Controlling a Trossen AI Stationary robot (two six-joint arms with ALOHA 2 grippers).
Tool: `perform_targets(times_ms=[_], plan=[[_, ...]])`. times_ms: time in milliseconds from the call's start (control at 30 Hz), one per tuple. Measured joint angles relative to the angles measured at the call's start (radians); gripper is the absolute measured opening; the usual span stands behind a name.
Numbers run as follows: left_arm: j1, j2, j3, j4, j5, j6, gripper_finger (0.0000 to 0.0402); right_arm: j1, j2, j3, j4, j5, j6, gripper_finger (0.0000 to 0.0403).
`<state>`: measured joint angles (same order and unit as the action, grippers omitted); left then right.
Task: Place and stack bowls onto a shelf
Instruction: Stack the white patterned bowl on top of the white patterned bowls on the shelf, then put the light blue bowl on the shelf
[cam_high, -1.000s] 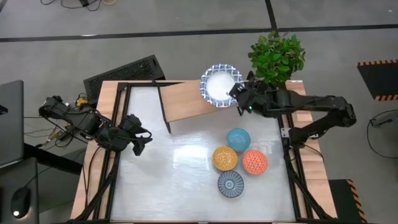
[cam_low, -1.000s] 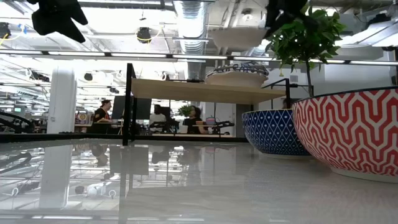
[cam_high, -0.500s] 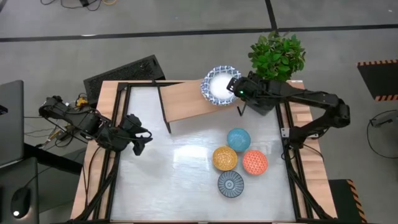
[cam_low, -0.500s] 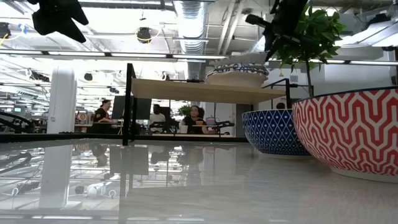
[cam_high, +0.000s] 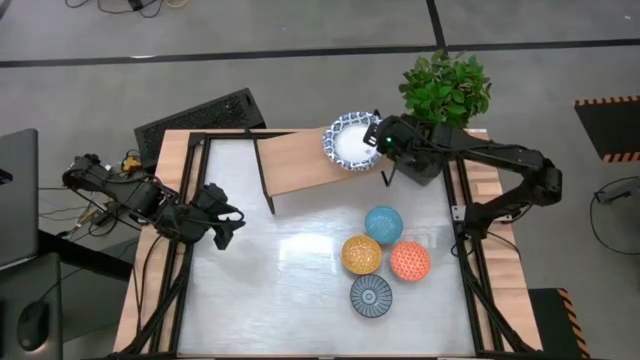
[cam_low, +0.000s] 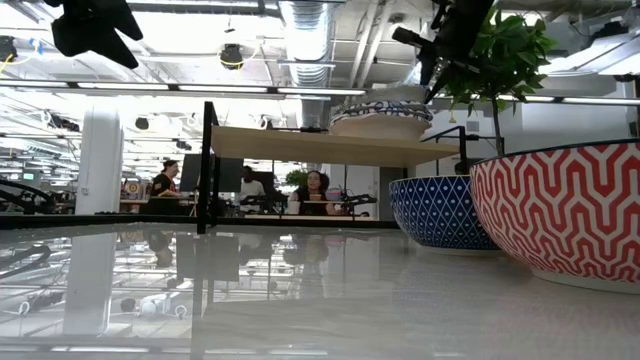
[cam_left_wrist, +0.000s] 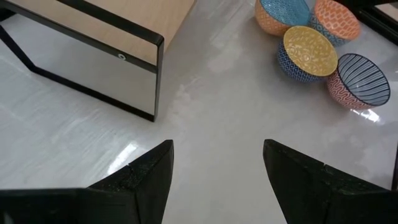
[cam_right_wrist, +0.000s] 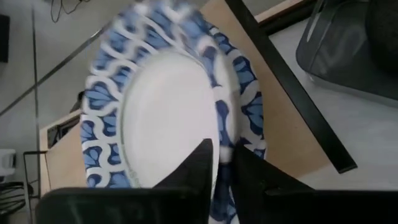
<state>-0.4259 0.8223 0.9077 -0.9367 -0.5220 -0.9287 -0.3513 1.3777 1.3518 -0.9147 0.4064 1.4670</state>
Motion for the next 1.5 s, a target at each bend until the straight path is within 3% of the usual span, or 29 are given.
perform_targets(times_ms=[500, 700, 933, 1033, 1167, 1367, 1500], plan=[[0.0, 0.0, 0.0, 0.0, 0.001, -0.007, 0.0232, -0.014, -0.043, 0.0, 0.019, -0.045, -0.181, 0.0219], [0.0, 0.0, 0.0, 0.0, 0.0, -0.007, 0.0232, 0.011, -0.092, 0.0, -0.061, -0.041, -0.187, 0.0222], [0.0, 0.0, 0.0, 0.005, -0.037, -0.027, 0.0232, 0.1, -0.096, 0.0, 0.092, -0.014, -0.357, 0.0201], [0.0, 0.0, 0.0, 0.006, -0.038, -0.05, 0.0232, 0.168, -0.096, 0.001, 0.079, -0.008, -0.434, 0.0186], [0.0, 0.0, 0.0, 0.007, -0.037, -0.06, 0.0232, 0.304, -0.095, 0.001, -0.078, -0.018, -0.475, 0.017], [0.0, 0.0, 0.0, 0.008, -0.043, -0.061, 0.0232, 0.462, -0.053, 0.001, -0.511, 0.004, -0.183, 0.0174], [0.0, 0.004, 0.0, 0.009, -0.051, -0.062, 0.0232, 0.51, -0.001, -0.004, -0.618, -0.01, -0.09, 0.0199]])
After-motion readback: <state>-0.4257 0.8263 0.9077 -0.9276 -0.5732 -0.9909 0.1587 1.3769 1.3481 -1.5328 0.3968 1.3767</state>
